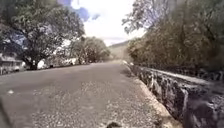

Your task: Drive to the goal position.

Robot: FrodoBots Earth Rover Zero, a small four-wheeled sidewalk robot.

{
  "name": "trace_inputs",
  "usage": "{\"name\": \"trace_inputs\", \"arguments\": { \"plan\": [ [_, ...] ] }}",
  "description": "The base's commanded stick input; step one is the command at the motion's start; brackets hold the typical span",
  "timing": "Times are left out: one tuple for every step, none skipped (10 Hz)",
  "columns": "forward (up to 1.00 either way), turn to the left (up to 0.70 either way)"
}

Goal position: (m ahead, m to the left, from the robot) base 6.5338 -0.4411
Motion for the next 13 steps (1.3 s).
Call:
{"name": "trace_inputs", "arguments": {
  "plan": [
    [0.7,0.0],
    [0.7,0.0],
    [0.7,0.0],
    [0.7,0.0],
    [0.7,0.0],
    [0.7,0.0],
    [0.7,0.0],
    [0.7,0.0],
    [0.7,0.0],
    [0.7,0.0],
    [0.7,0.0],
    [0.7,0.0],
    [0.7,0.0]
  ]
}}
